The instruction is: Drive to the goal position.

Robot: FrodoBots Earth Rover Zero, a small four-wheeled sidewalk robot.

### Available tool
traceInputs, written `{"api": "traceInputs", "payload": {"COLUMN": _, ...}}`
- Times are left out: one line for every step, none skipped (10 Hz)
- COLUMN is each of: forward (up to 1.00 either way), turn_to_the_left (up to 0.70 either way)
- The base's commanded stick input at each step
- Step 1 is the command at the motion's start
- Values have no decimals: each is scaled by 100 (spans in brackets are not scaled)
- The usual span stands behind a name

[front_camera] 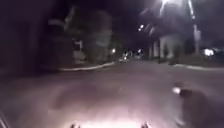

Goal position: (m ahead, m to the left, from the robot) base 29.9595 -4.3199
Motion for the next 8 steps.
{"api": "traceInputs", "payload": {"forward": 85, "turn_to_the_left": -20}}
{"api": "traceInputs", "payload": {"forward": 85, "turn_to_the_left": 0}}
{"api": "traceInputs", "payload": {"forward": 85, "turn_to_the_left": 0}}
{"api": "traceInputs", "payload": {"forward": 85, "turn_to_the_left": 0}}
{"api": "traceInputs", "payload": {"forward": 85, "turn_to_the_left": -3}}
{"api": "traceInputs", "payload": {"forward": 85, "turn_to_the_left": -22}}
{"api": "traceInputs", "payload": {"forward": 85, "turn_to_the_left": -33}}
{"api": "traceInputs", "payload": {"forward": 85, "turn_to_the_left": 0}}
